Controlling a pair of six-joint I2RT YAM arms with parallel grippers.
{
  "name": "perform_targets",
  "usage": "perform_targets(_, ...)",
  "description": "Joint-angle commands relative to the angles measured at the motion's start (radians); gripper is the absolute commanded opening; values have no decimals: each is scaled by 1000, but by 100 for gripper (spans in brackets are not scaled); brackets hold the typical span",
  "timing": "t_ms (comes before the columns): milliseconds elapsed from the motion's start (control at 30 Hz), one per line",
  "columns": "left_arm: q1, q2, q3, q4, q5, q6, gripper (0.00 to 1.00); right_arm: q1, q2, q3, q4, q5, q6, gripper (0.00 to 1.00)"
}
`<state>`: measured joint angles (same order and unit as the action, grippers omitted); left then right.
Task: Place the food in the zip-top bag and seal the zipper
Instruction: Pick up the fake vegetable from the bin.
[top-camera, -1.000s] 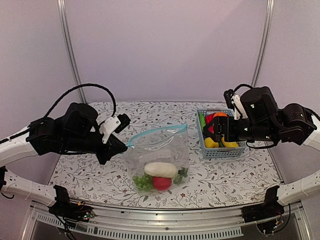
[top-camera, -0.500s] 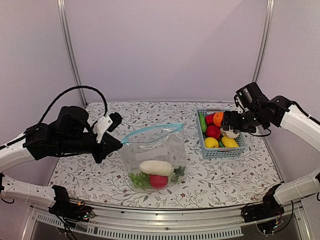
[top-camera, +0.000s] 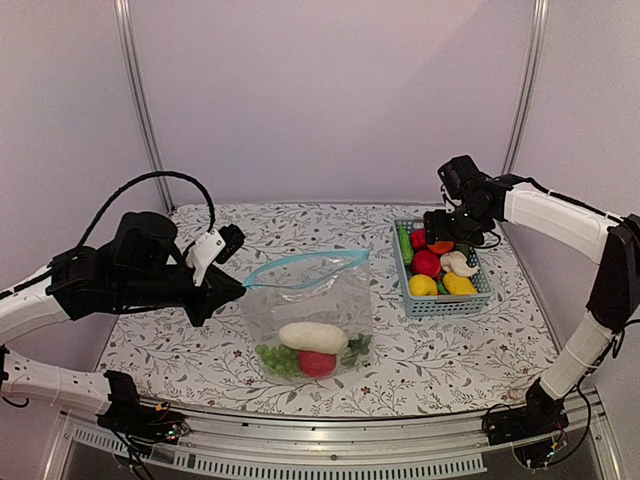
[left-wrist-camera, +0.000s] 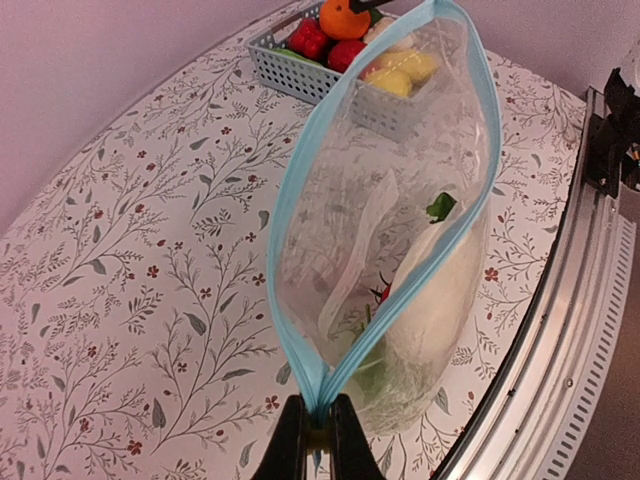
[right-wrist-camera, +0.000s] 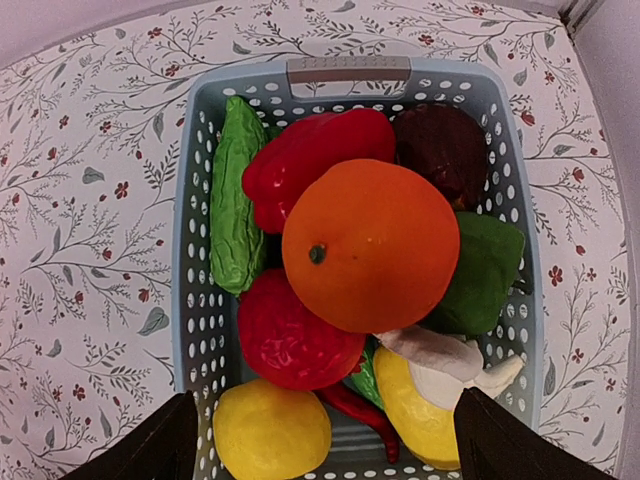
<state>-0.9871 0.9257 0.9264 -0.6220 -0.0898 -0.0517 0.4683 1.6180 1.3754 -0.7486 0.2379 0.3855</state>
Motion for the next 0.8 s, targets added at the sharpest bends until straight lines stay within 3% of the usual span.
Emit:
perform_targets(0, 13, -10, -4, 14, 0, 5, 0, -7, 104, 89, 17, 53, -60, 89)
perform_targets(567, 13, -4, -5, 11, 9, 6, 0, -15, 325, 210, -9, 223, -69, 92)
perform_targets(767, 13, -2, -6, 11, 11, 6, 0, -20, 351, 226, -8, 230, -63, 84)
